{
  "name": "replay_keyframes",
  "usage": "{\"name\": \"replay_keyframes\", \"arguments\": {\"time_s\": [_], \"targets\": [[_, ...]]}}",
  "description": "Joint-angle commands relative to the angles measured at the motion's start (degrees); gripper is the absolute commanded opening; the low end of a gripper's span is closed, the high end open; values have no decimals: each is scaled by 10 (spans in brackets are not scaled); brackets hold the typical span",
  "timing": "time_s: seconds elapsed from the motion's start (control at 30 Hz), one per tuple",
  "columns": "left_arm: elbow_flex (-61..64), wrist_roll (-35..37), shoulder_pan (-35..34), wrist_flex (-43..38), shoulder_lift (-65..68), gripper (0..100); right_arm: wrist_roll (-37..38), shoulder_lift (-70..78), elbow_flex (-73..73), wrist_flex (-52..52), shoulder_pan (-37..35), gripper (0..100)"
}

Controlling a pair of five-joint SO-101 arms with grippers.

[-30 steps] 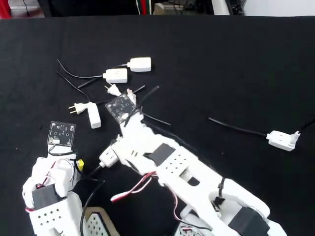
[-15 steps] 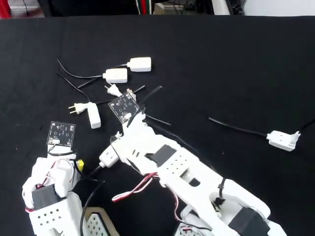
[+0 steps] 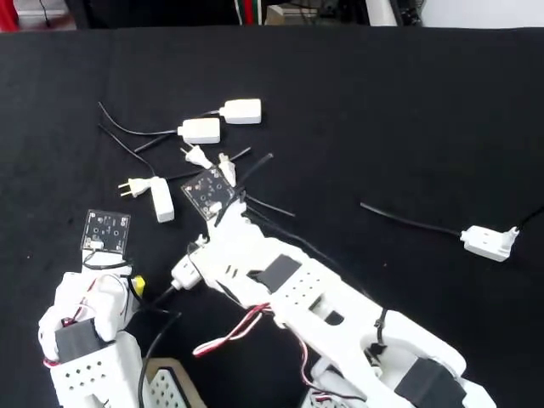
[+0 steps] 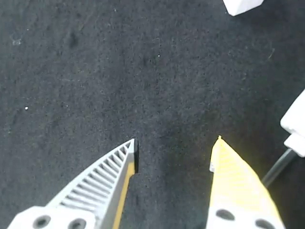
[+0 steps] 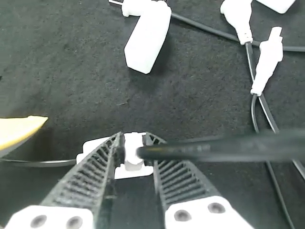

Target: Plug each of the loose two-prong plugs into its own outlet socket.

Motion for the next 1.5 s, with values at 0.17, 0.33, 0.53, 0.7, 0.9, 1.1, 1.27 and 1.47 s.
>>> {"name": "replay_keyframes", "arguments": {"time_s": [0.17, 0.33, 0.53, 0.7, 0.9, 1.1, 1.27, 1.47], "targets": [[1, -5, -1, 4, -3, 257, -6, 46, -7, -1, 7, 11], [2, -5, -1, 4, -3, 257, -5, 73, -26, 4, 18, 11], [2, -5, -1, 4, -3, 257, -3, 73, -30, 25, 18, 11], [2, -5, -1, 4, -3, 257, 6, 77, -29, 28, 18, 11], [2, -6, -1, 4, -3, 257, 32, 78, -22, 25, -4, 11], [2, -6, -1, 4, -3, 257, 58, 78, -20, 29, 4, 11], [2, -6, -1, 4, -3, 257, 76, 78, -14, 30, 4, 11], [2, -6, -1, 4, -3, 257, 100, 77, -5, 29, 4, 11]]}}
